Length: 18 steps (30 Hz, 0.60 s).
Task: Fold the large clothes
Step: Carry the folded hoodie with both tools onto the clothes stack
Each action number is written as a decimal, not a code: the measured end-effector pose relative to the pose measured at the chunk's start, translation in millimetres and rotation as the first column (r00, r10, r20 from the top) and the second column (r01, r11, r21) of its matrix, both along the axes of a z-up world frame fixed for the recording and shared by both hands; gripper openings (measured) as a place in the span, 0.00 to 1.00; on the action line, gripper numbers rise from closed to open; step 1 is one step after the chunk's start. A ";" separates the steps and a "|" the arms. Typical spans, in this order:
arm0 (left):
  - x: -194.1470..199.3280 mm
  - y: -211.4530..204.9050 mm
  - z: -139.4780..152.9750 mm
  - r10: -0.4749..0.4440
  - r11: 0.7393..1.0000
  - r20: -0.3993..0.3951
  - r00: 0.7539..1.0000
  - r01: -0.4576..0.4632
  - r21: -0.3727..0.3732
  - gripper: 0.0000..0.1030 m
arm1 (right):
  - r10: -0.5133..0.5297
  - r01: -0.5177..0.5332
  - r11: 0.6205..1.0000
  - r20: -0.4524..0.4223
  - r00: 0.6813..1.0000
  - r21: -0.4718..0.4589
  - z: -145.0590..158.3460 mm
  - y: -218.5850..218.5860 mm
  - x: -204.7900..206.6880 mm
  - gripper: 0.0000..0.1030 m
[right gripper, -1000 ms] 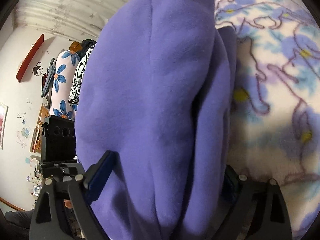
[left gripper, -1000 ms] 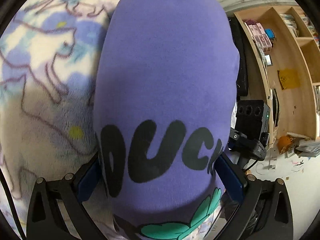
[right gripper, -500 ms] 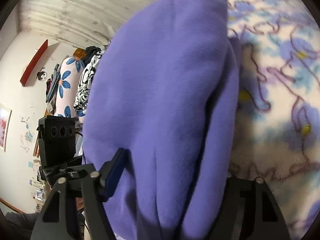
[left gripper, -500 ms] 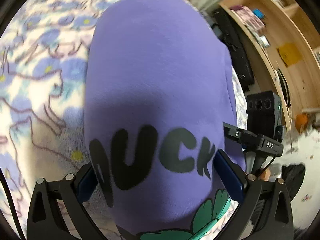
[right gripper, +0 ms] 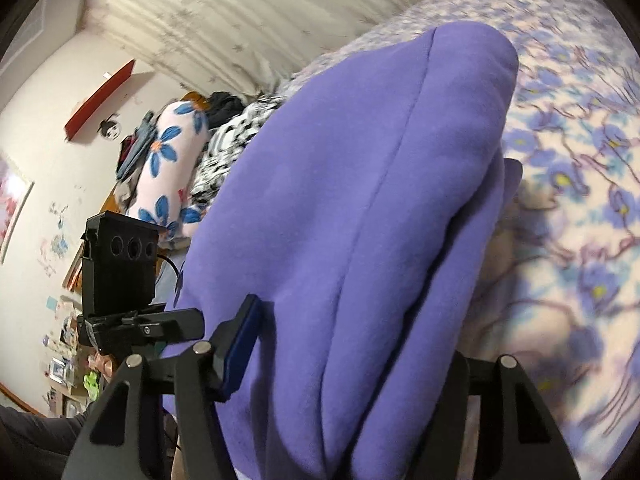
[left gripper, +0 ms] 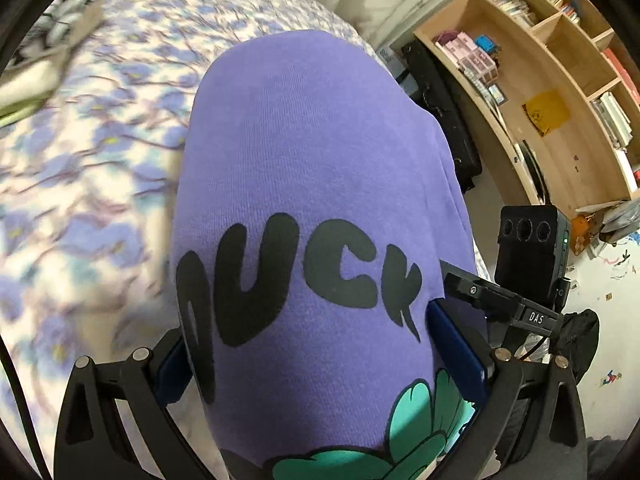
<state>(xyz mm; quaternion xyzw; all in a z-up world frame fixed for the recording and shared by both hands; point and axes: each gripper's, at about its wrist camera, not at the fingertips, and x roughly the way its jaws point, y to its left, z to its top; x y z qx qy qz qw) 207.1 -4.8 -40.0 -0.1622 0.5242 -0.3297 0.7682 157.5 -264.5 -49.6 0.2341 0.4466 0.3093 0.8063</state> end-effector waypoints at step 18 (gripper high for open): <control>-93.1 205.2 143.5 0.176 0.983 0.194 0.965 -0.183 0.016 1.00 | 0.171 -0.181 0.983 0.212 0.962 0.032 114.9 183.3 -34.3 0.59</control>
